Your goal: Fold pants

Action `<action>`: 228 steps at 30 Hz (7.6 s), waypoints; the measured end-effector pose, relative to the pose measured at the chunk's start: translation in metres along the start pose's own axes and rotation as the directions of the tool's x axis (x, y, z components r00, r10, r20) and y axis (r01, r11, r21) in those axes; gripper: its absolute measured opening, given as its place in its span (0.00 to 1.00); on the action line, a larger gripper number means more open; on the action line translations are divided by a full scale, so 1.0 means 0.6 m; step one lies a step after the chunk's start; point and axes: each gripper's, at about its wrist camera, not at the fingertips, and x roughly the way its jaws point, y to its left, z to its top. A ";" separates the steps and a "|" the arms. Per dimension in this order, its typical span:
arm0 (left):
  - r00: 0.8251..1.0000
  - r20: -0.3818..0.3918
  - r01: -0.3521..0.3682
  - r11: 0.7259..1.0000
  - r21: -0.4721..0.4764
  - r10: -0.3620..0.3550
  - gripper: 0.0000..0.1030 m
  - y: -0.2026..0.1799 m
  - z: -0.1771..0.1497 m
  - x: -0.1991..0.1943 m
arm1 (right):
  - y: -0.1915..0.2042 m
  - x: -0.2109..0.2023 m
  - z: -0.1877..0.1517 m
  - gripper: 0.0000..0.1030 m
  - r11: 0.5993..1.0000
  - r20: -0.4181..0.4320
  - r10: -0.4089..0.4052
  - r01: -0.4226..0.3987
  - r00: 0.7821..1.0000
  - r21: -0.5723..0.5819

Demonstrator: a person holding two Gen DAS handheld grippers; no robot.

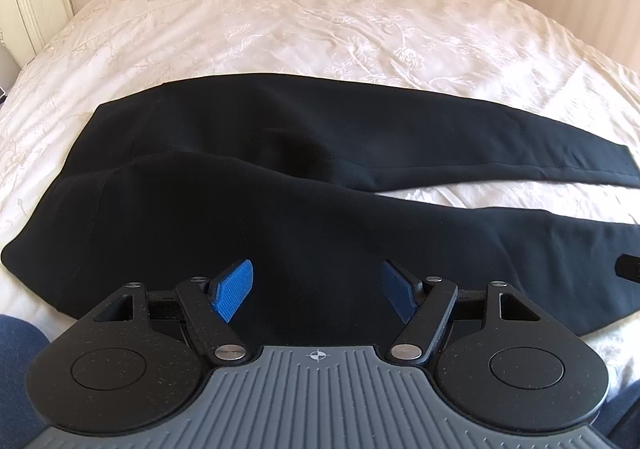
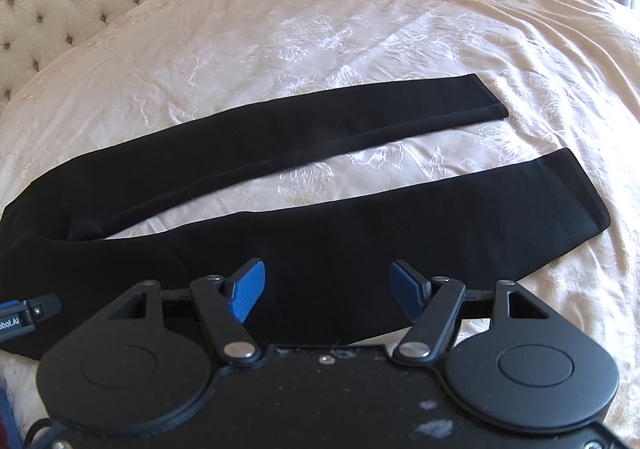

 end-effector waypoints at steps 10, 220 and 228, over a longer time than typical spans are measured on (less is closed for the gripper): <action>0.999 0.031 -0.015 0.998 0.059 0.013 0.68 0.004 0.079 0.029 | 0.009 0.077 0.124 0.65 0.999 -0.023 -0.025 0.026 0.999 0.045; 0.949 -0.093 0.256 0.909 -0.330 -0.301 0.08 0.209 -0.060 0.050 | -0.298 0.057 0.009 0.04 0.874 -0.038 -0.081 0.089 0.996 0.478; 0.960 -0.139 0.198 0.940 -0.277 -0.243 0.10 0.221 -0.049 0.037 | -0.264 0.031 0.032 0.24 0.910 -0.104 -0.194 0.219 0.975 0.352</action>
